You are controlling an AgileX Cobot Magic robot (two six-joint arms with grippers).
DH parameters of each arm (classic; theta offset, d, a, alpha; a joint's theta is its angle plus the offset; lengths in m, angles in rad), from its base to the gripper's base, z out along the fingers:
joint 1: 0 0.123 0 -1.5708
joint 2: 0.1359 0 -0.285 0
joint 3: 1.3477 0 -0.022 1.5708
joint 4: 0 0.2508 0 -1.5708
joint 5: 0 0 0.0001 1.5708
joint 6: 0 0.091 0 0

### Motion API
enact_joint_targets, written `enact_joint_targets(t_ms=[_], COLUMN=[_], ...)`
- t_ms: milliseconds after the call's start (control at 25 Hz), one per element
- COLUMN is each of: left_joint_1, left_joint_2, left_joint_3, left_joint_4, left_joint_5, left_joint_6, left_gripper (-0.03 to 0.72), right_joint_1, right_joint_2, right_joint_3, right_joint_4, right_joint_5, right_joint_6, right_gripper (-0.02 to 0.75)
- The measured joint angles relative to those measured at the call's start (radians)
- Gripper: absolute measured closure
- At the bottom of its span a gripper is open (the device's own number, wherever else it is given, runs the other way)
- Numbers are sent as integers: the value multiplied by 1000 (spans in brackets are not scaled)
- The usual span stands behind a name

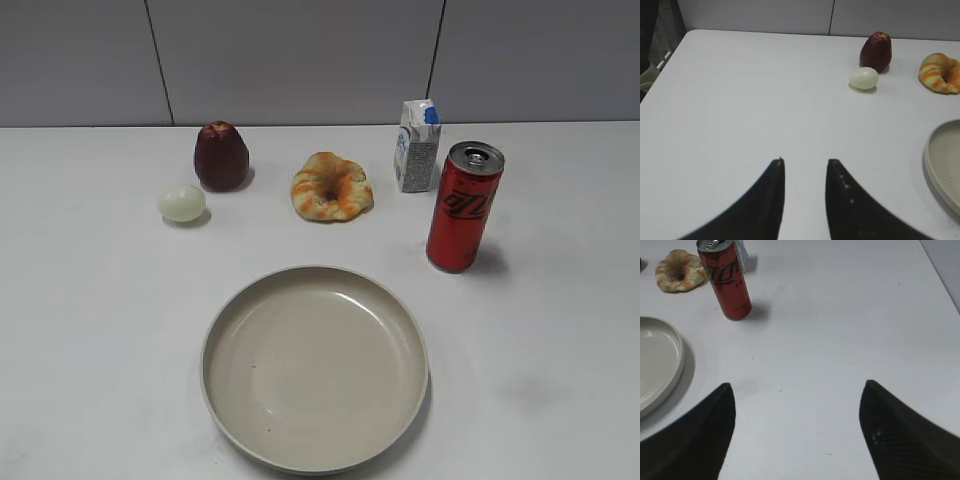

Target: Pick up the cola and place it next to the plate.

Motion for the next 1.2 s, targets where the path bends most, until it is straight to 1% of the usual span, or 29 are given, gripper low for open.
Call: enact_joint_targets(t_ms=[600, 720, 880, 1040, 1120, 1200], left_joint_1=[0, 0, 0, 0, 0, 0], left_joint_2=[0, 0, 0, 0, 0, 0], left_joint_3=[0, 0, 0, 0, 0, 0], left_joint_4=[0, 0, 0, 0, 0, 0], left_joint_5=[0, 0, 0, 0, 0, 0], left_joint_6=[0, 0, 0, 0, 0, 0], left_gripper=[461, 461, 461, 461, 461, 461], right_joint_1=[0, 0, 0, 0, 0, 0], right_joint_2=[24, 87, 207, 413, 548, 684], right_joint_3=[-8, -24, -21, -21, -36, -81], right_joint_4=[0, -9, -26, -28, -28, -21], right_joint_5=[-7, -103, -324, -505, -552, -556], right_joint_6=[0, 0, 0, -1, -2, -16], right_gripper=[155, 155, 155, 155, 155, 155])
